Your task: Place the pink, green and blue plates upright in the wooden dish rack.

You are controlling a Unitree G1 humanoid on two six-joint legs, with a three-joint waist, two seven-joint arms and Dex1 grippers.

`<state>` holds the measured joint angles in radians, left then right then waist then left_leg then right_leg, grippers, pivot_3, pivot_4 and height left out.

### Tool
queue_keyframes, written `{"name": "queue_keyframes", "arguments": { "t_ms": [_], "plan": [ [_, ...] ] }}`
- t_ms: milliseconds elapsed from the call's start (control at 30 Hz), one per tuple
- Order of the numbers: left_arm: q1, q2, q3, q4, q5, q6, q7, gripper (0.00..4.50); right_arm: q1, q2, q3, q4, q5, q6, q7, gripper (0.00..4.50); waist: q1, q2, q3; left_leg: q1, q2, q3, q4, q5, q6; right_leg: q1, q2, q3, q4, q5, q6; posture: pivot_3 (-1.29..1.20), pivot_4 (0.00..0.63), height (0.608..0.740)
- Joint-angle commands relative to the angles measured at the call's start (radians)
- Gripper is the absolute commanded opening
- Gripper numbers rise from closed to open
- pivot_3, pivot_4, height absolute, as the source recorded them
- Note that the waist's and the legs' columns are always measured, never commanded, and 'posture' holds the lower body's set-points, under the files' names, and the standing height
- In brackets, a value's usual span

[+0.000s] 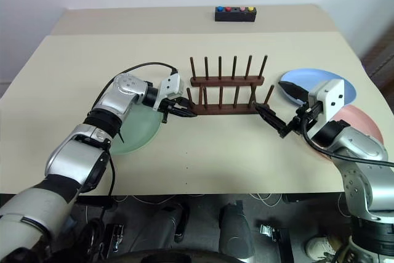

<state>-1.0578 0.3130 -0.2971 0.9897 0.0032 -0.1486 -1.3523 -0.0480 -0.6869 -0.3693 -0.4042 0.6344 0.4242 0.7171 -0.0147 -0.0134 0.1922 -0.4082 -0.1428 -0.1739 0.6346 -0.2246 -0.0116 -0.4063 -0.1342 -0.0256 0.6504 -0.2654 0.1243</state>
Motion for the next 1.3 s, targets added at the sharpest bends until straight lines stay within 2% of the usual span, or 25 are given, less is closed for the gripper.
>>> {"name": "queue_keyframes", "arguments": {
  "t_ms": [33, 367, 700, 767, 800, 933, 1033, 1267, 1300],
  "plan": [
    [-0.034, 0.0, 0.022, 0.022, 0.01, -0.047, -0.003, 0.75, 0.038, -0.039, -0.065, -0.061, 0.04, 0.008, 0.04, 4.5, -0.002, 0.0, 0.0, 0.0, 0.0, 0.0, 0.0, 0.0, 0.0, 0.0, 0.0, 0.0, 0.0, 0.0, 0.0, 0.0, 0.15, 0.74],
    [-0.048, -0.011, 0.035, 0.065, 0.029, -0.068, 0.005, 0.75, 0.209, -0.115, -0.175, -0.112, 0.059, -0.019, 0.185, 4.5, 0.003, 0.0, 0.0, -0.001, 0.0, 0.001, 0.005, -0.002, 0.004, 0.002, 0.0, 0.0, 0.001, 0.0, 0.001, 0.0, 0.15, 0.74],
    [-0.051, -0.037, 0.032, 0.106, 0.051, -0.056, 0.026, 0.75, 0.219, -0.107, -0.182, -0.106, 0.049, -0.026, 0.192, 4.5, 0.005, 0.0, 0.0, -0.001, 0.0, 0.001, 0.01, -0.004, 0.006, 0.003, 0.0, 0.0, 0.001, 0.001, 0.002, 0.0, 0.15, 0.74],
    [-0.06, -0.043, 0.031, 0.127, 0.062, -0.013, 0.042, 1.84, 0.212, -0.106, -0.178, -0.106, 0.05, -0.024, 0.184, 4.5, 0.004, 0.0, 0.0, -0.002, 0.0, 0.001, 0.011, -0.004, 0.006, 0.003, 0.0, 0.0, 0.001, 0.001, 0.002, 0.0, 0.15, 0.74],
    [-0.063, -0.047, 0.032, 0.133, 0.064, -0.003, 0.051, 2.17, 0.211, -0.106, -0.177, -0.106, 0.049, -0.026, 0.182, 4.5, 0.004, 0.0, 0.0, -0.002, 0.0, 0.001, 0.011, -0.004, 0.006, 0.003, 0.0, 0.0, 0.001, 0.001, 0.002, 0.0, 0.15, 0.74],
    [-0.063, -0.055, 0.036, 0.129, 0.075, -0.022, 0.094, 4.26, 0.203, -0.104, -0.166, -0.103, 0.043, -0.028, 0.174, 4.5, 0.004, 0.0, 0.0, -0.002, 0.0, 0.001, 0.011, -0.004, 0.006, 0.003, 0.0, 0.0, 0.001, 0.001, 0.002, 0.0, 0.15, 0.74],
    [-0.076, -0.047, 0.05, 0.127, 0.076, -0.026, 0.136, 4.39, 0.19, -0.103, -0.155, -0.101, 0.043, -0.024, 0.169, 4.5, 0.003, 0.0, 0.0, -0.002, 0.0, 0.001, 0.011, -0.004, 0.006, 0.003, 0.0, 0.0, 0.001, 0.001, 0.002, 0.0, 0.15, 0.74],
    [-0.155, 0.037, 0.163, 0.031, -0.049, 0.199, -0.041, 4.39, 0.159, -0.099, -0.136, -0.087, 0.076, 0.012, 0.159, 4.5, 0.0, -0.001, 0.0, -0.002, 0.0, 0.001, 0.011, -0.004, 0.006, 0.003, 0.0, 0.0, 0.001, 0.001, 0.003, 0.0, 0.15, 0.74],
    [-0.164, 0.055, 0.167, 0.017, -0.052, 0.218, -0.055, 4.17, 0.153, -0.098, -0.132, -0.083, 0.088, 0.023, 0.157, 4.5, 0.001, -0.001, 0.0, -0.002, 0.0, 0.001, 0.011, -0.004, 0.006, 0.003, 0.0, 0.0, 0.001, 0.001, 0.003, 0.0, 0.15, 0.74]
  ]
}}
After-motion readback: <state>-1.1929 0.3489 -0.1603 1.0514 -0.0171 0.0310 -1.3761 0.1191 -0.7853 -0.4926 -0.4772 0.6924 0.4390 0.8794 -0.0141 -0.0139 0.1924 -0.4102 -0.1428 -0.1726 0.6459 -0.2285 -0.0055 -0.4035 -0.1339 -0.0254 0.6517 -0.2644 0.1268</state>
